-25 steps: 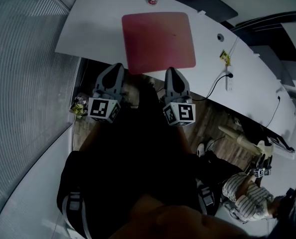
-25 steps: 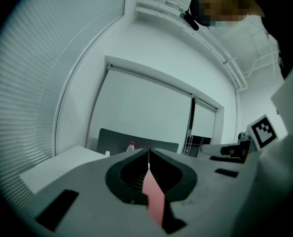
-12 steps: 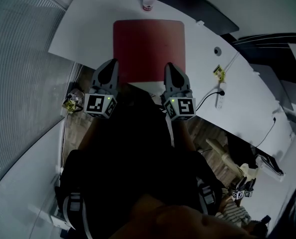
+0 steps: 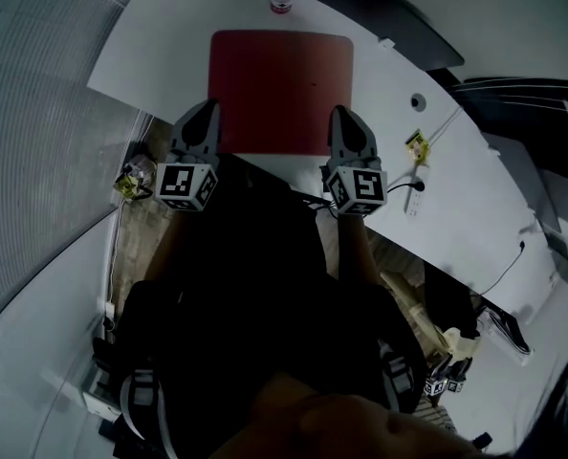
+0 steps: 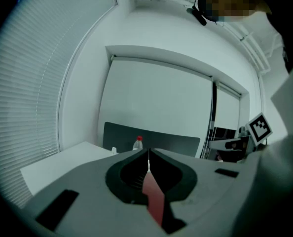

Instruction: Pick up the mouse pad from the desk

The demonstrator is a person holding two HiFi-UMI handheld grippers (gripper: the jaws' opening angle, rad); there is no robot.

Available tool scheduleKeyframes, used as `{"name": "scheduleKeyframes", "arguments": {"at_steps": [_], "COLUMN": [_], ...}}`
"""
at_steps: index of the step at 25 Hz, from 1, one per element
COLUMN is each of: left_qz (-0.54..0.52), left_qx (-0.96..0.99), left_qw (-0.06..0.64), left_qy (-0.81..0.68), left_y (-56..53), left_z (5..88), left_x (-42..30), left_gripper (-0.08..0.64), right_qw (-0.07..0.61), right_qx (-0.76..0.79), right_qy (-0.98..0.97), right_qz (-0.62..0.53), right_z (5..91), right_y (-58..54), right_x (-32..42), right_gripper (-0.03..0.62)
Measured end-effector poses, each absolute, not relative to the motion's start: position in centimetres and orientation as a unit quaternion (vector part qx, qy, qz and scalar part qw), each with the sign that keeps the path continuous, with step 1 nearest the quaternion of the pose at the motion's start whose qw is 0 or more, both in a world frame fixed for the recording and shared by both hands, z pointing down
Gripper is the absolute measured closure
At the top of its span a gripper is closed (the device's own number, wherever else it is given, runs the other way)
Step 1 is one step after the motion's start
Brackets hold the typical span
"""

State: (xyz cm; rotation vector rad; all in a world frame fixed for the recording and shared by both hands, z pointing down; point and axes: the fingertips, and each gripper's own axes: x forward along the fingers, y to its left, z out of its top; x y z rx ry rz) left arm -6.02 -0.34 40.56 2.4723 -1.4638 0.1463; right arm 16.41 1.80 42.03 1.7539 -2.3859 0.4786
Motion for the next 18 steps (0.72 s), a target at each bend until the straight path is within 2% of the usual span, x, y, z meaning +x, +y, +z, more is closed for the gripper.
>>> {"name": "scheduleKeyframes", "arguments": {"at_steps": [18], "left_qz": [0.083], "left_qx": [0.836], "left_qw": [0.173], "left_qy": [-0.513], "left_y": [-8.3], "left_z": [46.6], "left_x": [-7.0], "left_gripper": [0.549], "right_qw": [0.089], "right_qx": [0.595], "right_qy": [-0.773], "right_qz": [0.202], "right_z": [48.2], "right_y": [-5.4], "right_x": [19.1], "right_gripper": [0.591]}}
